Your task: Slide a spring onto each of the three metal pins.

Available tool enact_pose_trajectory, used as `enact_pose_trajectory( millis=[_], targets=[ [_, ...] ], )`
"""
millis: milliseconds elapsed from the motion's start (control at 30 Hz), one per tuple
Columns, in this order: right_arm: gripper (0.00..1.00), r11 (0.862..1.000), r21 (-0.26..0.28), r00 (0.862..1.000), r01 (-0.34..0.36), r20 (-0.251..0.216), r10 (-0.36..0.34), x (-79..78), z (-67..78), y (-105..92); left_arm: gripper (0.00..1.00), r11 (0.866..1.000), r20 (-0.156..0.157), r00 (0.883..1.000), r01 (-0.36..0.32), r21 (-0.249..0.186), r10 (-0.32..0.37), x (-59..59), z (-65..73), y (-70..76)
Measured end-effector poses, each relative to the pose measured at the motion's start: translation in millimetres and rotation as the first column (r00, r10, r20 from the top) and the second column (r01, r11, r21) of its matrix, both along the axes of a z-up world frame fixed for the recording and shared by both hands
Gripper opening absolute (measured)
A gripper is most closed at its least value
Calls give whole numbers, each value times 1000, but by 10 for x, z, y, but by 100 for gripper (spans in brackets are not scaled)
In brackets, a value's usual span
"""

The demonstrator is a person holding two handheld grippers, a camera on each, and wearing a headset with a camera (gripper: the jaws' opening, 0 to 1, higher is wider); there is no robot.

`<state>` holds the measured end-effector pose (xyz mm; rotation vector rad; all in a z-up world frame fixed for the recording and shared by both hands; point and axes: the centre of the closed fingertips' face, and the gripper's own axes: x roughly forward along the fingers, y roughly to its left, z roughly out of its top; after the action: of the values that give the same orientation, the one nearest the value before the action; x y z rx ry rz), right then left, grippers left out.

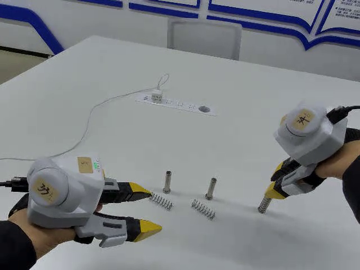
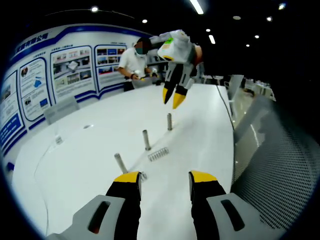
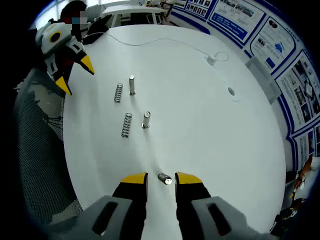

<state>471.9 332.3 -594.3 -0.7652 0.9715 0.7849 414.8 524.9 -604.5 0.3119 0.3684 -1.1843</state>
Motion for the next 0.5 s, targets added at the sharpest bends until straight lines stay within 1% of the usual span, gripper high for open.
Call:
enact_pose_trajectory(
  millis=[100,133,233,300,367,500],
  targets=[
    [23,999,45,1000,-25,15,24,-32,98,194,39,1000,1,1000,1,5,-1,0,-4,2],
    [22,997,65,999,-38,16,37,-54,117,290,39,1000,1,1000,1,6,-1,0,-4,2],
    [22,993,94,998,-70,17,68,-70,106,482,39,1000,1,1000,0,11,0,-1,-10,5],
    [22,991,103,996,-89,11,88,-90,49,599,39,1000,1,1000,-1,14,1,-3,-13,8],
    [22,990,102,995,-94,-3,95,-76,-42,647,39,1000,1,1000,-2,16,2,-3,-15,11],
    [22,988,108,993,-109,-35,113,-110,-231,780,39,1000,1,1000,-7,16,7,4,-16,20]
  ],
)
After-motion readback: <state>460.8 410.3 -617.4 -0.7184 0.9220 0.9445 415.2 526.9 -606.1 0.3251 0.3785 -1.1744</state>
